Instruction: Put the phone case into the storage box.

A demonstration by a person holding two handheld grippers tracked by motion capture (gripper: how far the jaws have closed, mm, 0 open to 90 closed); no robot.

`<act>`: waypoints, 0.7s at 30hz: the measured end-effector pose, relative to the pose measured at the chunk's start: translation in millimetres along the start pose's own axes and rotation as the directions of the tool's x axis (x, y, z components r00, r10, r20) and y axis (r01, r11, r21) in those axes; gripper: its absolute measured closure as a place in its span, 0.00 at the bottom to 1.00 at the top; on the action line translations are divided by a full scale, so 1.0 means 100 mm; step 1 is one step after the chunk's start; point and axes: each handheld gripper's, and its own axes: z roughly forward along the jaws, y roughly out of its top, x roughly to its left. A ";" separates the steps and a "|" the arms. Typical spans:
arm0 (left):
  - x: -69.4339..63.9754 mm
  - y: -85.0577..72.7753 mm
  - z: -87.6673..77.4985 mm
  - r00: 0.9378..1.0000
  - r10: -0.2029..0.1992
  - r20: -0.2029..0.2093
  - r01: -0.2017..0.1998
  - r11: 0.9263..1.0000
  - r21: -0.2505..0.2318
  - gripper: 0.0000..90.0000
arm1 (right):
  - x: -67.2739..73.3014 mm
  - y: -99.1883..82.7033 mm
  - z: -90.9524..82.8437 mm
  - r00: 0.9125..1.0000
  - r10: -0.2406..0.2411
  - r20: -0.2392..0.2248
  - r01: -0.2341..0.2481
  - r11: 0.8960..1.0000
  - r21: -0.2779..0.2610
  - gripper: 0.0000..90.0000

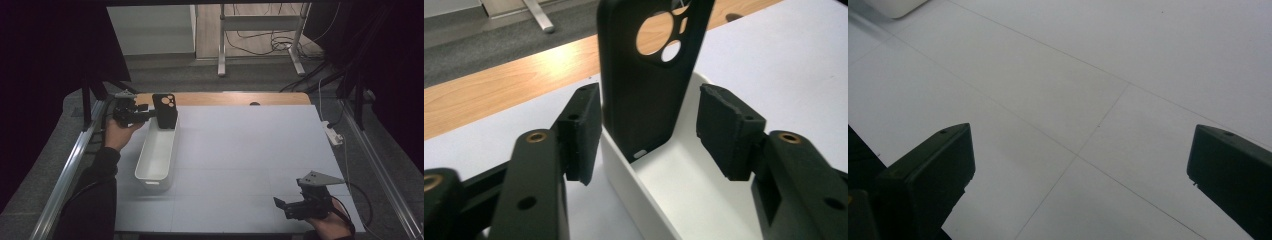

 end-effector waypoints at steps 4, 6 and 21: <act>-0.02 -0.01 -0.02 1.000 -0.015 0.011 0.015 1.000 0.002 0.35 | 0.01 0.00 0.00 1.000 -0.009 0.005 0.009 1.000 0.001 0.00; -0.03 -0.02 -0.03 1.000 -0.024 0.017 0.024 1.000 0.002 0.33 | 0.01 0.00 0.00 1.000 -0.008 0.005 0.008 1.000 0.002 0.00; -0.22 -0.11 -0.21 0.999 -0.003 0.051 0.004 1.000 -0.013 0.07 | 0.02 0.00 0.00 1.000 -0.010 0.014 0.010 1.000 0.003 0.00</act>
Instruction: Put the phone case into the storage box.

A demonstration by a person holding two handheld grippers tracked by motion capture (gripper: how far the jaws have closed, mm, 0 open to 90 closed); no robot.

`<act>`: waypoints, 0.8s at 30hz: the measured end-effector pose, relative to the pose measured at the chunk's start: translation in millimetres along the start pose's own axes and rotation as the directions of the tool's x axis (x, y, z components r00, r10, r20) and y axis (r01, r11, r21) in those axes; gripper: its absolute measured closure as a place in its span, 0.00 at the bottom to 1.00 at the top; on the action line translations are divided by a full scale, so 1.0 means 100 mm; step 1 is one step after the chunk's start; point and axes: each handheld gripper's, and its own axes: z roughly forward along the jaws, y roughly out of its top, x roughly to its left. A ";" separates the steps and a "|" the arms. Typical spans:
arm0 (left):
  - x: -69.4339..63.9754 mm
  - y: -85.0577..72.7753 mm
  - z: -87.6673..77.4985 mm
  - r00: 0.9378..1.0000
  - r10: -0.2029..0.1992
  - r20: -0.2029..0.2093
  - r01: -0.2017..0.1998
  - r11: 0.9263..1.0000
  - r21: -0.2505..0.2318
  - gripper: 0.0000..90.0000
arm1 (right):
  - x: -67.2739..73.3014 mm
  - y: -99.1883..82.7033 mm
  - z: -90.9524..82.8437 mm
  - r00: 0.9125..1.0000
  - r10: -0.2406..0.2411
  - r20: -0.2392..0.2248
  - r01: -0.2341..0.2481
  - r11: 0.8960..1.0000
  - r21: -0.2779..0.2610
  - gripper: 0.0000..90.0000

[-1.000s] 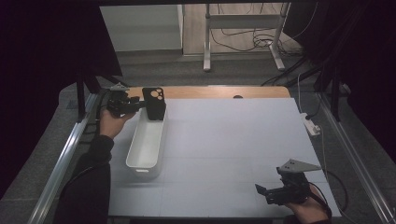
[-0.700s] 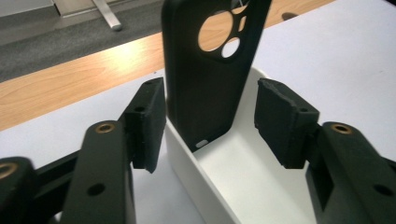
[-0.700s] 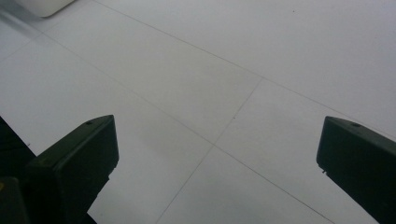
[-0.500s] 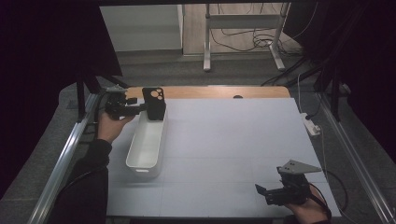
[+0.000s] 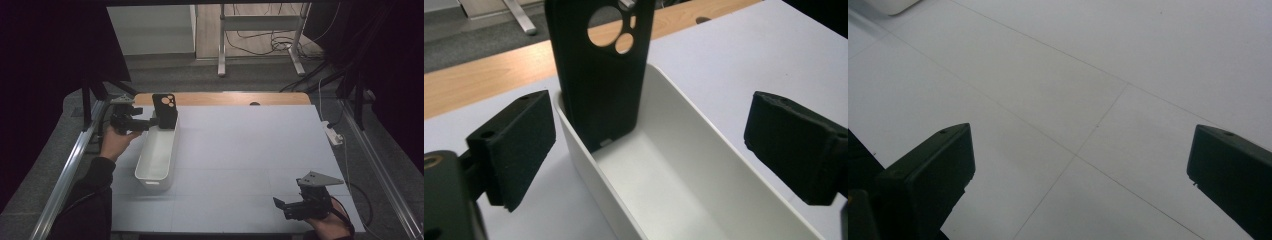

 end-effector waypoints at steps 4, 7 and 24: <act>-0.03 -0.04 -0.04 1.000 -0.011 0.029 0.011 1.000 -0.006 0.05 | 0.00 0.00 0.00 1.000 0.002 0.003 -0.002 1.000 0.004 0.00; -0.06 -0.06 -0.08 0.999 -0.011 0.037 0.012 1.000 -0.019 0.04 | 0.00 0.00 0.00 1.000 0.005 0.003 -0.005 1.000 0.002 0.00; -0.26 -0.23 -0.18 0.998 0.065 0.008 -0.065 0.998 -0.013 0.01 | 0.00 0.00 0.00 1.000 0.004 -0.001 -0.004 1.000 0.008 0.00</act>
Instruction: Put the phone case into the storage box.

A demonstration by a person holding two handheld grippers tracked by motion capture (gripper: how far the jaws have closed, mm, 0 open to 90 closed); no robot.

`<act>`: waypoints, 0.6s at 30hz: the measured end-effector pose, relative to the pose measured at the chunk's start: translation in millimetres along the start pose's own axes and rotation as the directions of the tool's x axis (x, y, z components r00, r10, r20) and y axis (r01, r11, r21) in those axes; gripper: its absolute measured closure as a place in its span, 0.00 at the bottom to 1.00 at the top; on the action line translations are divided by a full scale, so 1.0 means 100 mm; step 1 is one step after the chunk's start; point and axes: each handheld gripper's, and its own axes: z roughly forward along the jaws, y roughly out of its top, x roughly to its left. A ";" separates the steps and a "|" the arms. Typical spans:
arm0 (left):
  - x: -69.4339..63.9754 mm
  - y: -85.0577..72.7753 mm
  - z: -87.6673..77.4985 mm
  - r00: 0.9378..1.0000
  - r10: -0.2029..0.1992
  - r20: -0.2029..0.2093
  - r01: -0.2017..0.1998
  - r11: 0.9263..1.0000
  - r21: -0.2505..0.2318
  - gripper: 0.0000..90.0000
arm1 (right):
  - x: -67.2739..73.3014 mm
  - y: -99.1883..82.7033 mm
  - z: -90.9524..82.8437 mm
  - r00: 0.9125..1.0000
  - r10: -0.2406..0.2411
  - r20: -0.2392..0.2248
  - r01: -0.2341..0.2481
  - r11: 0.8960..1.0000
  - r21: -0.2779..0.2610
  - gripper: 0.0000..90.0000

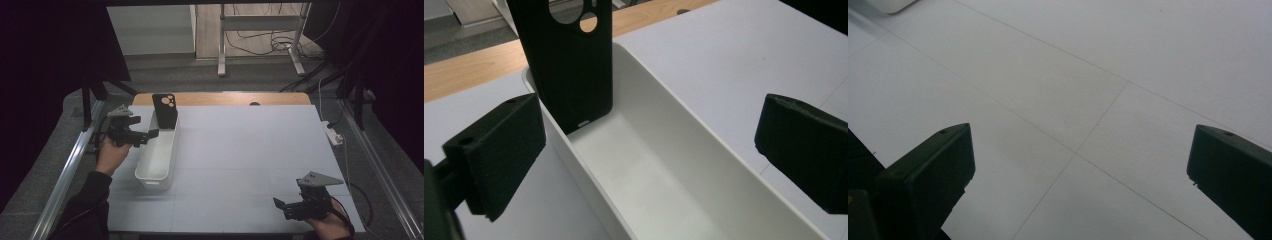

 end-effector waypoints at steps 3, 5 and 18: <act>-0.03 -0.03 -0.02 1.000 0.030 -0.008 -0.030 1.000 0.005 0.02 | 0.00 0.00 0.00 1.000 0.000 -0.001 0.000 1.000 0.000 0.00; -0.05 -0.04 -0.02 0.999 0.042 -0.016 -0.042 0.999 0.007 0.02 | 0.00 0.00 0.00 1.000 -0.003 -0.001 0.003 1.000 0.000 0.00; -0.13 -0.13 -0.17 0.997 -0.017 0.074 0.021 0.998 -0.053 0.02 | 0.00 0.00 0.00 1.000 -0.005 -0.006 0.005 1.000 0.002 0.00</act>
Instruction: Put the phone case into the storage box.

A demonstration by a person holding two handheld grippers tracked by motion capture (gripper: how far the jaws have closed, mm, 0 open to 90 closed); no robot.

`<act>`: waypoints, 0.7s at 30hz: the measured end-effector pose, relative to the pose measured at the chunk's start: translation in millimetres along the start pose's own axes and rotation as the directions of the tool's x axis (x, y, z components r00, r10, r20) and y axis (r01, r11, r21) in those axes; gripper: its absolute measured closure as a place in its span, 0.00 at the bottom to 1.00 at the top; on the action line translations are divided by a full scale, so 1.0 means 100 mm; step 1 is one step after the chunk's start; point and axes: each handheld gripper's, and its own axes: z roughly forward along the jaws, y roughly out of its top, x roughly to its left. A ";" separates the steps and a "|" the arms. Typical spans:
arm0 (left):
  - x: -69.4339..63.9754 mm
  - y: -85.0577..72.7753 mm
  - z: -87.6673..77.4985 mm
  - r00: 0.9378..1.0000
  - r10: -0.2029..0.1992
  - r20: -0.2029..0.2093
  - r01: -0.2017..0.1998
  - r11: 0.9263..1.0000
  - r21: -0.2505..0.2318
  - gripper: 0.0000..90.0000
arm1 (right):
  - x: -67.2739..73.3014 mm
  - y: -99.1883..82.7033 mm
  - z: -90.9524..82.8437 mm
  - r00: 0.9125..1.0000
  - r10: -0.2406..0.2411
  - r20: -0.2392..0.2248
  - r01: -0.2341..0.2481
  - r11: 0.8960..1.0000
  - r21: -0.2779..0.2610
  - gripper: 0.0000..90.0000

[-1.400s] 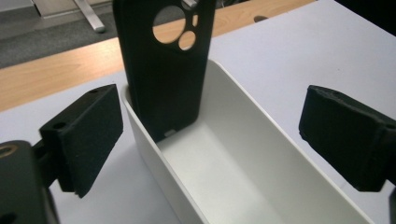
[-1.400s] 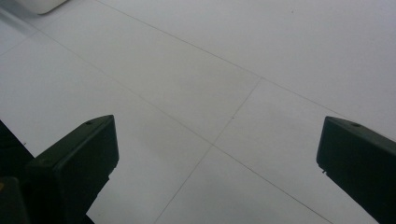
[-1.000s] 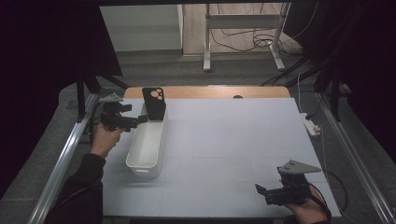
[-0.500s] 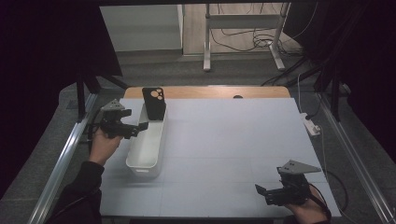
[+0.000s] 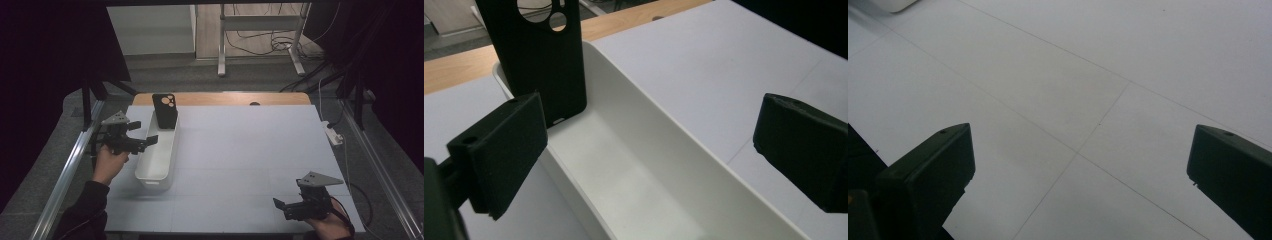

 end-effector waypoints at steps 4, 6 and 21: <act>-0.04 -0.02 -0.05 1.000 -0.004 0.002 0.004 1.000 -0.002 0.01 | 0.00 0.00 0.00 1.000 0.003 -0.003 -0.003 1.000 -0.003 0.00; -0.07 -0.03 -0.06 1.000 0.004 -0.006 -0.004 1.000 0.001 0.00 | -0.01 0.00 -0.01 1.000 0.003 -0.004 -0.003 1.000 -0.004 0.00; -0.28 -0.15 -0.19 0.999 0.034 -0.020 -0.033 0.999 0.032 0.00 | -0.01 0.00 0.00 1.000 0.003 -0.011 -0.003 1.000 -0.003 0.00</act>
